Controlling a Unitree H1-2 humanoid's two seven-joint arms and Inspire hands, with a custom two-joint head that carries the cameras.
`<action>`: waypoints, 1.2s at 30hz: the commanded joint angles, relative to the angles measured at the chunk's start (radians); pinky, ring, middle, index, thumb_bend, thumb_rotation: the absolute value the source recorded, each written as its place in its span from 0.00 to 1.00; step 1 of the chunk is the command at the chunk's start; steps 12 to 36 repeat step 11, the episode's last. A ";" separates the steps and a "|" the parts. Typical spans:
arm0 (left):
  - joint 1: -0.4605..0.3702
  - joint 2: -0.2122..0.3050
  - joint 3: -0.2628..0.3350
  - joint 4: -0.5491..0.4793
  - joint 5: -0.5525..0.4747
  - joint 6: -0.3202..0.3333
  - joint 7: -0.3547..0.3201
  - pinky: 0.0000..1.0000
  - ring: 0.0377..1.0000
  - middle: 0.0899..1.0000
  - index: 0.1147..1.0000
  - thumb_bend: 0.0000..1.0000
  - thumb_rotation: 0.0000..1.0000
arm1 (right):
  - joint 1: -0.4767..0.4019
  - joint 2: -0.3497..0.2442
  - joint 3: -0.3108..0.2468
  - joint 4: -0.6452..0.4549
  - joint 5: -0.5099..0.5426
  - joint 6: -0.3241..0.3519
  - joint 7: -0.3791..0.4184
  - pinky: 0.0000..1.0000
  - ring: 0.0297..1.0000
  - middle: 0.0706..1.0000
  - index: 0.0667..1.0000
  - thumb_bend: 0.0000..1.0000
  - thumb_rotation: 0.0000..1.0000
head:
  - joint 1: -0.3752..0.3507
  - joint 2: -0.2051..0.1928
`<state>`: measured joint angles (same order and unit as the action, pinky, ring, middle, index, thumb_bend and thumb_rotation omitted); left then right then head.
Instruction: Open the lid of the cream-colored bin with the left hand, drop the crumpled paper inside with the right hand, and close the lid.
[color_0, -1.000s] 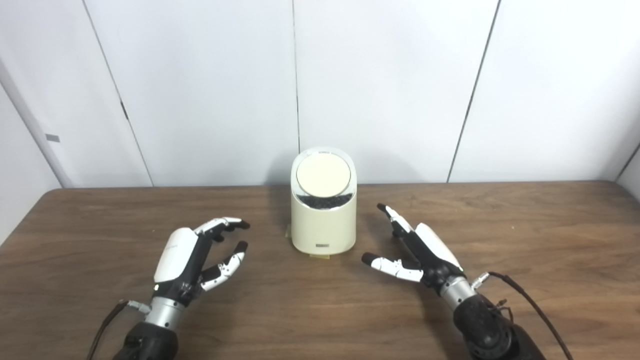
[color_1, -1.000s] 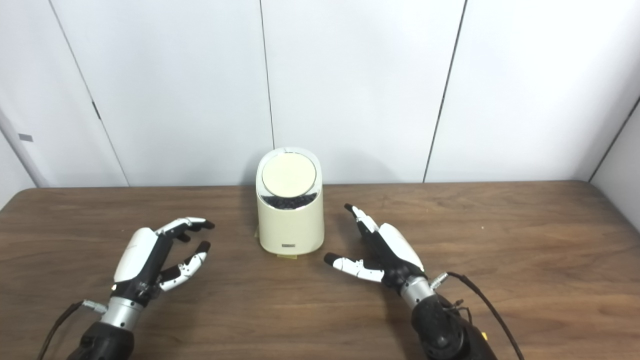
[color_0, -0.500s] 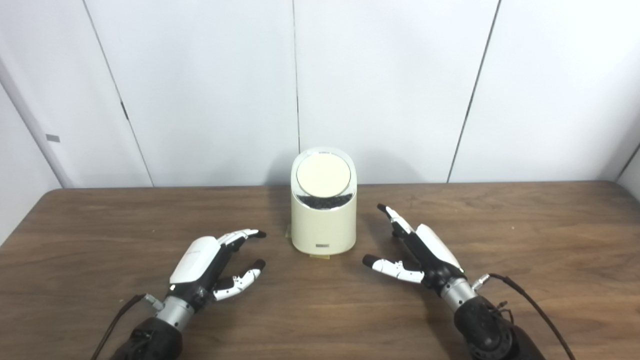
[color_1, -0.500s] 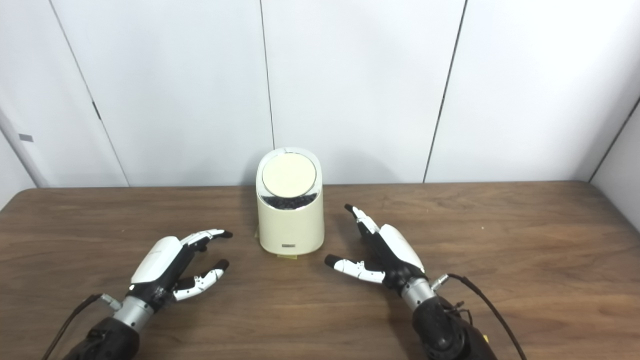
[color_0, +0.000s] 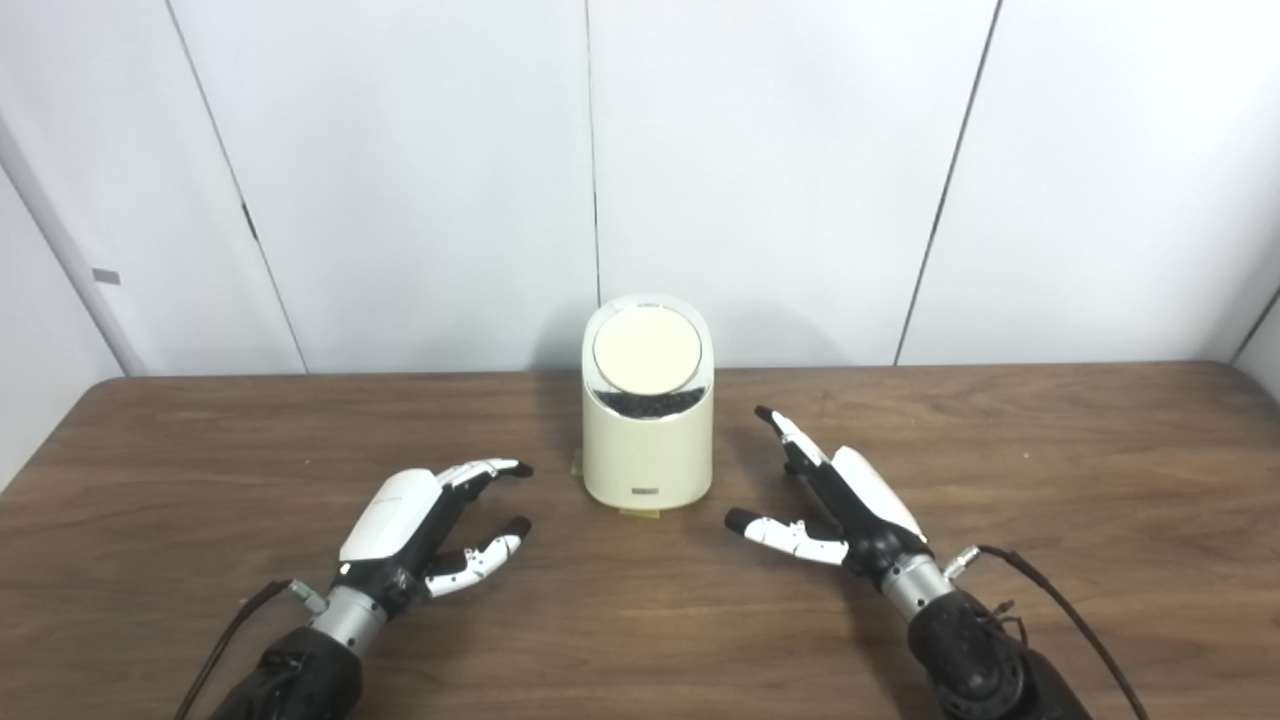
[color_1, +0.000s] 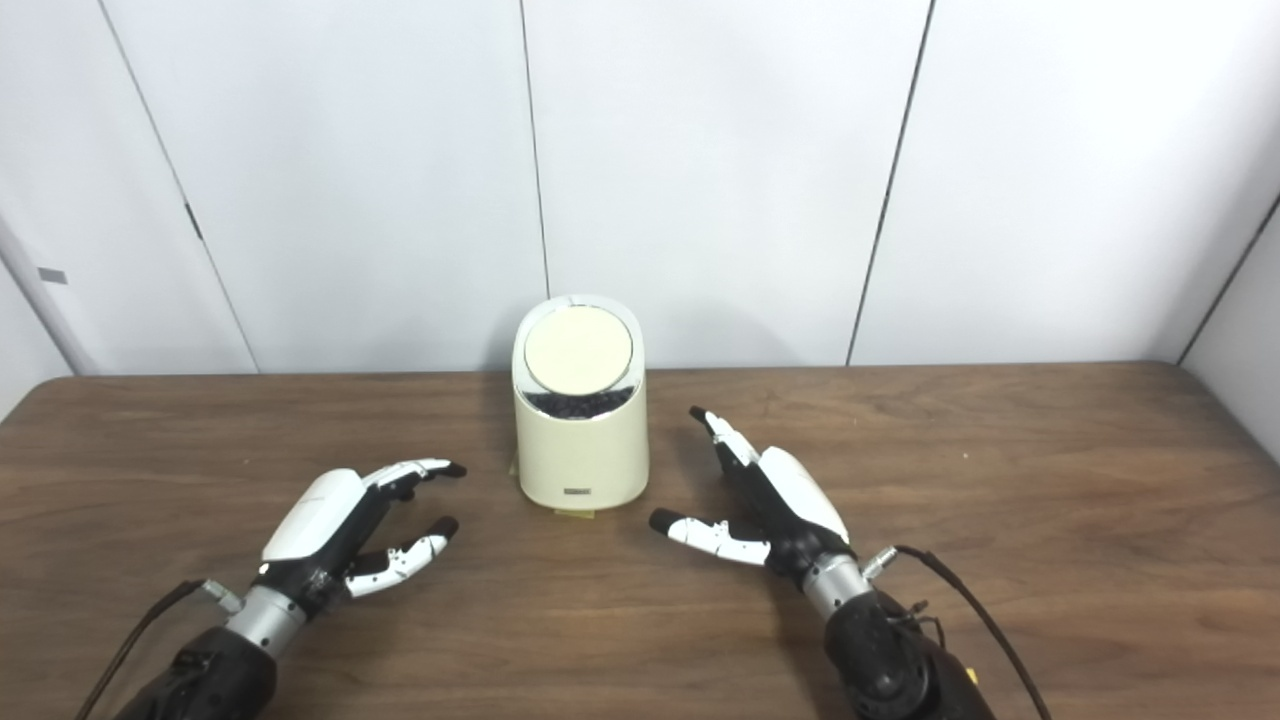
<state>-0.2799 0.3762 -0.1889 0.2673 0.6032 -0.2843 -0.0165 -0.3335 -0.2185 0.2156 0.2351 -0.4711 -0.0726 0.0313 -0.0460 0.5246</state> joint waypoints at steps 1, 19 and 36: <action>-0.025 0.023 -0.014 -0.005 0.017 0.029 -0.028 0.73 0.82 0.83 0.82 0.35 0.68 | -0.036 -0.005 -0.004 -0.007 0.001 -0.018 -0.009 0.83 0.98 1.00 1.00 0.55 0.72 | -0.001 0.001; -0.031 0.038 -0.041 -0.014 0.003 0.062 -0.063 0.71 0.80 0.82 0.81 0.33 0.66 | -0.035 -0.005 -0.005 -0.007 0.005 -0.020 -0.010 0.83 0.98 1.00 1.00 0.55 0.72 | 0.001 0.002; -0.031 0.038 -0.041 -0.014 0.003 0.062 -0.063 0.71 0.80 0.82 0.81 0.33 0.66 | -0.035 -0.005 -0.005 -0.007 0.005 -0.020 -0.010 0.83 0.98 1.00 1.00 0.55 0.72 | 0.001 0.002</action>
